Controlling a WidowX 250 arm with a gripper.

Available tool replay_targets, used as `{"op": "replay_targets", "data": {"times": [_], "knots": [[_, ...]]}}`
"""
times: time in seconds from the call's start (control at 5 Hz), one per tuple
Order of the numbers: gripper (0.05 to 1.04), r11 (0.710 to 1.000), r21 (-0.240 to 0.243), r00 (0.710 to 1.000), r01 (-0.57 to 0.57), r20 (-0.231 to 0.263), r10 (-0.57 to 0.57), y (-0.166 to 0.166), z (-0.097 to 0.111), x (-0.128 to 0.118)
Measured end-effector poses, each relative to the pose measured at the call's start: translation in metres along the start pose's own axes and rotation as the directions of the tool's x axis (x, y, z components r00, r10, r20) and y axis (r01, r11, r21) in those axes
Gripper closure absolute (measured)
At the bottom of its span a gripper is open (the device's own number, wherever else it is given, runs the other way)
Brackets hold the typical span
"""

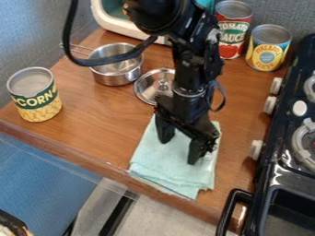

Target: Move the blue cloth to the bottom right of the table

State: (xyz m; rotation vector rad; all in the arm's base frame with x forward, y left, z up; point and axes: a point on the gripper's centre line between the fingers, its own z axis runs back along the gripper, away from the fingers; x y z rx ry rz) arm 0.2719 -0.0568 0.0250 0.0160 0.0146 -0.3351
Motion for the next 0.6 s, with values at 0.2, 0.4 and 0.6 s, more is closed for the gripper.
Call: {"op": "replay_targets", "data": {"times": [0.2,0.4,0.6], "knots": [[0.083,1.000,-0.022,0.999,0.002,0.046,-0.001,-0.002,0.015,0.017],[0.083,0.999,-0.031,0.993,0.007,0.120,-0.003,-0.004,0.043,0.030],[0.083,1.000,-0.006,0.993,-0.021,0.116,0.022,0.002,0.057,0.023]]}}
